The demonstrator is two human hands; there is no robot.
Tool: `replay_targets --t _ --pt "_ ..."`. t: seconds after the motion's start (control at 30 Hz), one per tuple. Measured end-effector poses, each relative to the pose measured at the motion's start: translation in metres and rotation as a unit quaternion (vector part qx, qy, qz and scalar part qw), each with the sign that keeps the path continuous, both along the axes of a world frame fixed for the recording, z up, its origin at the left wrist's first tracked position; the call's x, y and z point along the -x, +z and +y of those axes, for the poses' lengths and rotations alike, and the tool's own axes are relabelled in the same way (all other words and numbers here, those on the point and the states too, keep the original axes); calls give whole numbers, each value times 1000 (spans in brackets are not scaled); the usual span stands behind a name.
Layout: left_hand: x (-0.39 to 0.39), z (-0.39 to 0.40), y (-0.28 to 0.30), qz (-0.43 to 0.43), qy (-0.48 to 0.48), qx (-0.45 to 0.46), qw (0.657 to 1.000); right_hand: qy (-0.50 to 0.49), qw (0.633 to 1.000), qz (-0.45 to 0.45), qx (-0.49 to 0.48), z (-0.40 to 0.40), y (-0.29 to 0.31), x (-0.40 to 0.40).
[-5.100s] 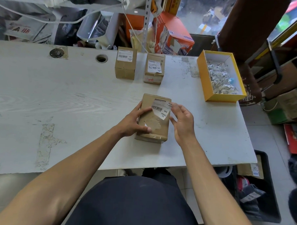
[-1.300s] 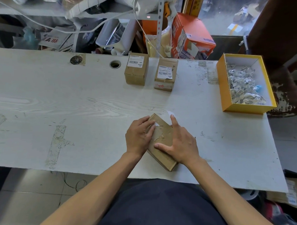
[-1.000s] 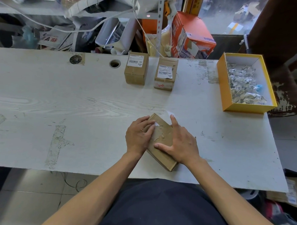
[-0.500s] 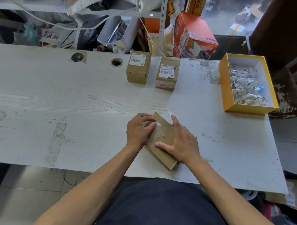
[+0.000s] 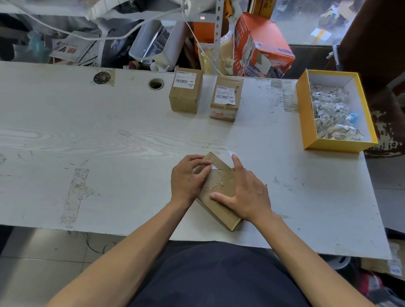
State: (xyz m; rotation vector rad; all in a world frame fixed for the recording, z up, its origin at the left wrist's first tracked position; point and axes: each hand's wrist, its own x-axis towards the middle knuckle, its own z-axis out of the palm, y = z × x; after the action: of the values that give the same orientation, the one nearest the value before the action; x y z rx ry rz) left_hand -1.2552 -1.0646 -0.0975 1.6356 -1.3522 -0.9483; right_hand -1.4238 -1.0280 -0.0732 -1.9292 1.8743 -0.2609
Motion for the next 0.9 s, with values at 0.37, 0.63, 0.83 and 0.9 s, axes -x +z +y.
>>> replay_targets --t 0.37,0.63,0.83,0.9 --pt "-3 -7 1 -23 -27 -12 999 -5 1000 -2 3 0 -2 0" --pt "-4 -11 2 -21 -49 -24 998 -14 1000 -5 -6 -1 -4 -1" --pt "-4 -14 3 -7 -53 -39 998 -21 1000 -5 -4 0 -4 -2" --pt "-4 -15 4 -9 -55 -42 998 -21 1000 -3 -4 0 -4 -2"
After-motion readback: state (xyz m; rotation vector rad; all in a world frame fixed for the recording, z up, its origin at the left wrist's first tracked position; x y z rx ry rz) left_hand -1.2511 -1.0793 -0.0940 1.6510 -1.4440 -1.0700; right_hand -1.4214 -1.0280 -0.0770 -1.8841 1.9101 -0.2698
